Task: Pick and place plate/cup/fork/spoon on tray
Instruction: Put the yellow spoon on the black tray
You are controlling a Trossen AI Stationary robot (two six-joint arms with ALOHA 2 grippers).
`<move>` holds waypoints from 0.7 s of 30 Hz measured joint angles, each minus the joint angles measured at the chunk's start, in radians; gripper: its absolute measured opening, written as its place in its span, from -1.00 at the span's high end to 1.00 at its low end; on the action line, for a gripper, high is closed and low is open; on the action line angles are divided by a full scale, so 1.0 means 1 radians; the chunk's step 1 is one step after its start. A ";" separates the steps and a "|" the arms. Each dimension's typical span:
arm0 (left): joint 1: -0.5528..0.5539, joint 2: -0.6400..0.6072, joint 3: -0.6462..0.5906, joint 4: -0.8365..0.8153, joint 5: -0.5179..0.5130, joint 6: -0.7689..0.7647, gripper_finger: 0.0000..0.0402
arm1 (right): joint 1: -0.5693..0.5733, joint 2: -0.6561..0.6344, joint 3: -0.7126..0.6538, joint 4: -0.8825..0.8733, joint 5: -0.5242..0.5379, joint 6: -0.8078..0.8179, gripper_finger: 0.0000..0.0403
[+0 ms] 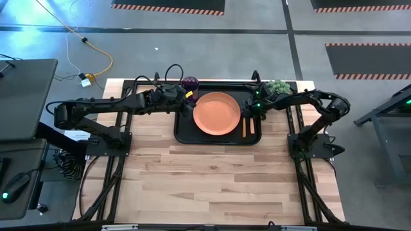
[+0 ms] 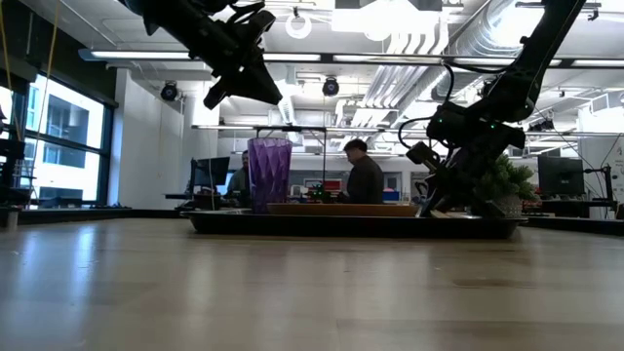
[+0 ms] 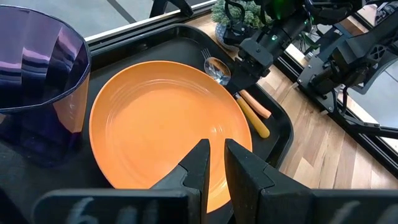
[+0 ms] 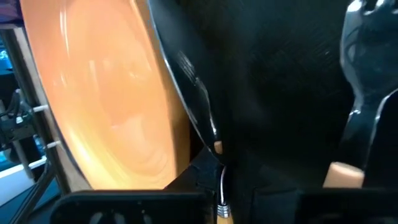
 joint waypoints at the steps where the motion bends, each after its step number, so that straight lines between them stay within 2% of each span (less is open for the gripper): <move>1: 0.000 0.000 0.000 0.000 0.000 0.000 0.82 | 0.000 0.000 0.000 0.000 0.012 0.000 0.92; 8: 0.000 0.000 0.000 0.000 0.000 0.000 0.82 | 0.000 0.000 0.000 0.000 0.020 0.003 0.70; 21: 0.000 0.000 0.000 0.000 0.000 0.000 0.82 | 0.000 -0.001 0.000 0.001 0.039 0.026 0.71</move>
